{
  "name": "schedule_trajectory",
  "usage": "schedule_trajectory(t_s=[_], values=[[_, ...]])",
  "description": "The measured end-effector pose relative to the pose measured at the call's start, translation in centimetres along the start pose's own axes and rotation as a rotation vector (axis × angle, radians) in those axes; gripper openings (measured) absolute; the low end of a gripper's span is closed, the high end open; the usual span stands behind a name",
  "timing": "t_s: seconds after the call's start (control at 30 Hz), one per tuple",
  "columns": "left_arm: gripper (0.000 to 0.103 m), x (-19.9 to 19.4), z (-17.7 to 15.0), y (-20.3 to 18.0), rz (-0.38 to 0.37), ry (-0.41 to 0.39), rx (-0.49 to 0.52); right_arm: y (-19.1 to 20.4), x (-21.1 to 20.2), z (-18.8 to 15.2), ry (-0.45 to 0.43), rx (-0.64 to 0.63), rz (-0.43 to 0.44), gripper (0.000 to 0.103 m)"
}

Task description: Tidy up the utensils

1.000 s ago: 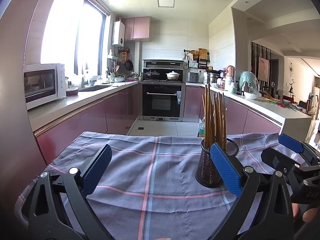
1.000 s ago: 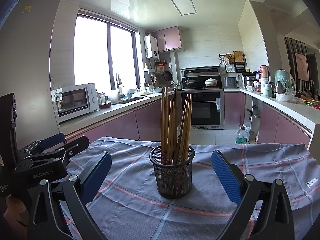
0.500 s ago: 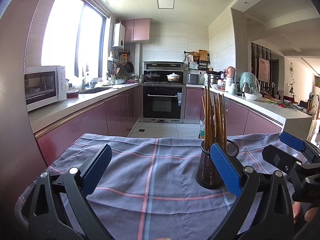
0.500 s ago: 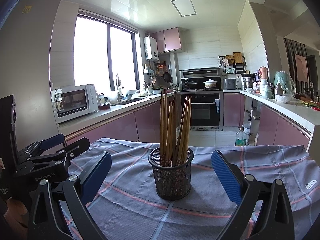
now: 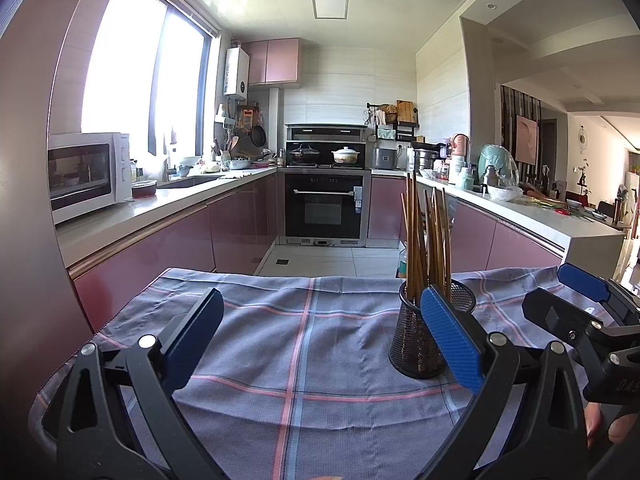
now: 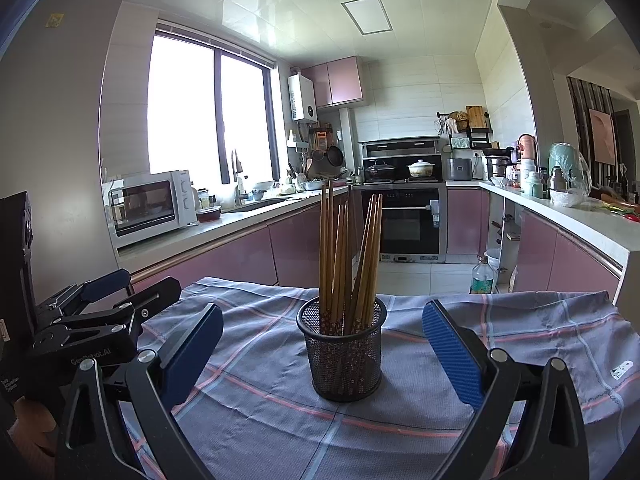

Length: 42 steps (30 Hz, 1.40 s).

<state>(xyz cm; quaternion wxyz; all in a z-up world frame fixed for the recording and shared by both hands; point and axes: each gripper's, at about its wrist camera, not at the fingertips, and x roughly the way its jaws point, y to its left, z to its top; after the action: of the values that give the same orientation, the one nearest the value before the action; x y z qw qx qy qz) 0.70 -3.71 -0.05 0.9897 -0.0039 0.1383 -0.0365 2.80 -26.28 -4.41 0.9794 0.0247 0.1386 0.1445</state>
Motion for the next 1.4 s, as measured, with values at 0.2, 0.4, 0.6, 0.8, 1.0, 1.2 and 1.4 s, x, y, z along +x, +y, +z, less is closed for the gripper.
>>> schedule_trajectory(t_s=[0.2, 0.4, 0.6, 0.8, 1.0, 1.2, 1.4], values=[[0.097, -0.05, 0.05, 0.03, 0.001, 0.000, 0.000, -0.03, 0.01, 0.03, 0.002, 0.002, -0.001, 0.096], [0.097, -0.05, 0.04, 0.02, 0.001, 0.001, 0.000, -0.10, 0.05, -0.02, 0.001, 0.004, 0.002, 0.096], [0.097, -0.05, 0.05, 0.01, 0.001, 0.001, 0.001, -0.06, 0.16, -0.07, 0.005, 0.005, 0.003, 0.096], [0.097, 0.00, -0.01, -0.05, 0.002, 0.002, 0.001, -0.07, 0.17, -0.12, 0.003, 0.005, 0.003, 0.096], [0.097, -0.04, 0.06, 0.01, 0.001, 0.002, 0.001, -0.06, 0.17, -0.12, 0.003, 0.005, 0.002, 0.096], [0.097, 0.01, -0.05, -0.05, -0.001, 0.004, 0.002, -0.06, 0.20, -0.20, 0.006, 0.007, 0.003, 0.096], [0.097, 0.13, -0.61, -0.40, -0.003, 0.011, 0.008, -0.05, 0.18, -0.41, 0.009, 0.009, 0.003, 0.096]])
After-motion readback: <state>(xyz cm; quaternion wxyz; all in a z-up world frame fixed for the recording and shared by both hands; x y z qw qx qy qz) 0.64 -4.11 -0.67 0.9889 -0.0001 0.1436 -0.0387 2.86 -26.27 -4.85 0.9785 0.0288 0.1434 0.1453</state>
